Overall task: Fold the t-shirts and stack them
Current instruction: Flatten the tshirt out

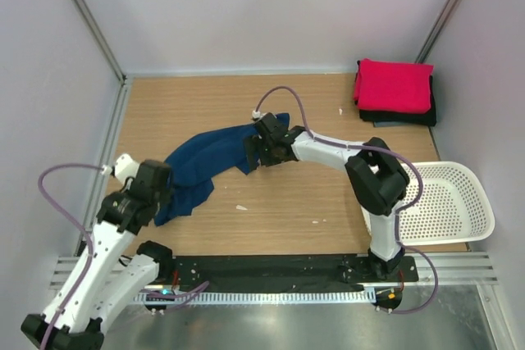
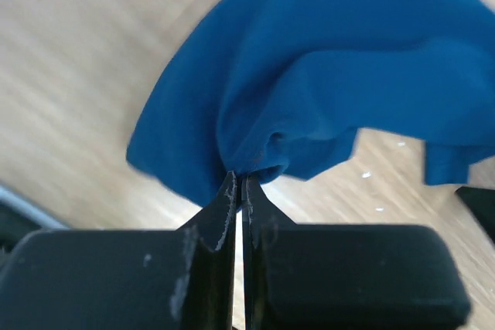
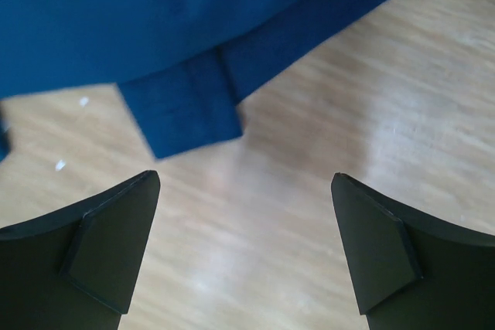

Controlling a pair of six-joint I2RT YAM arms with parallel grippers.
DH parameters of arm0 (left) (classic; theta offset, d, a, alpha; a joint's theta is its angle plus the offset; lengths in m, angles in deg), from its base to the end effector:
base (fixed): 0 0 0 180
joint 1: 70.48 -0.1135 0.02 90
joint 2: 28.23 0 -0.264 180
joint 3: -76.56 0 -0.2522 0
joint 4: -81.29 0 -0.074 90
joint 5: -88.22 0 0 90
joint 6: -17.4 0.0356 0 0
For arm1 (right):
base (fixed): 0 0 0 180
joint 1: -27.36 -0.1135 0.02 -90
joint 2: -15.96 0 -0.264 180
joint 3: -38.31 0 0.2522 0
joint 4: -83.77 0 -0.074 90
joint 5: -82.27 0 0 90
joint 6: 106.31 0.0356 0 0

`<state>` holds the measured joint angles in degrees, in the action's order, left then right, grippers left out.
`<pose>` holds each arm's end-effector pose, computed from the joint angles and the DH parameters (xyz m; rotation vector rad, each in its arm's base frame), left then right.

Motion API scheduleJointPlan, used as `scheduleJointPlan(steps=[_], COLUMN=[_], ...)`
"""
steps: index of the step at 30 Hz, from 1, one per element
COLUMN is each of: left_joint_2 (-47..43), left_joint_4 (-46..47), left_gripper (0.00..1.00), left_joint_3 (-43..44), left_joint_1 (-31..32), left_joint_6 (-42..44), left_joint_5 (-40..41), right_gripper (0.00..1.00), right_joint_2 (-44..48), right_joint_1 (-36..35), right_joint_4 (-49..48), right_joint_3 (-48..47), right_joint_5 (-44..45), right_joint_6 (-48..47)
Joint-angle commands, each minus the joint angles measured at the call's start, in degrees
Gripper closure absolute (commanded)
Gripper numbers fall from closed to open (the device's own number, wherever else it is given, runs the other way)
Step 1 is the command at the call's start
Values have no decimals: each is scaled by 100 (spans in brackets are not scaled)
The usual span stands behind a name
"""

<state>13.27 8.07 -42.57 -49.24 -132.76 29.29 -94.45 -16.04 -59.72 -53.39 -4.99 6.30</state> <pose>0.1202 -0.0270 0.2877 -0.9735 2.1219 -0.0048 0.3016 0.2828 0.1900 -0.4465 2.5413 0.3884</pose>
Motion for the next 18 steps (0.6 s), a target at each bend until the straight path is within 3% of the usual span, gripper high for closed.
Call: scheduleJointPlan(steps=[1,5,11,14,18], left_joint_2=[-1035,-1486,-873,-749,-573], left_joint_4=[-838,-733,-1015,-980,-848], left_gripper=[100,100,100,100,100], left_joint_3=[-630,-818,-274,7,245], left_joint_1=[-40,-32,-32,-32,-32], left_joint_6=[-1489,-1621,-1270,-1060,-857], left_joint_5=[110,39,426,707,892], right_gripper=[1,5,19,28,29], right_joint_2=[-375,-894,-1492,-1519,-1186], right_joint_1=[7,42,42,42,-2], right_joint_4=[-296,-209,-104,81,301], right_joint_3=[-433,-907,-1505,-1655,-1323], right_joint_5=[560,640,622,482,438], right_joint_6=[-81,-169,-310,-336,-275])
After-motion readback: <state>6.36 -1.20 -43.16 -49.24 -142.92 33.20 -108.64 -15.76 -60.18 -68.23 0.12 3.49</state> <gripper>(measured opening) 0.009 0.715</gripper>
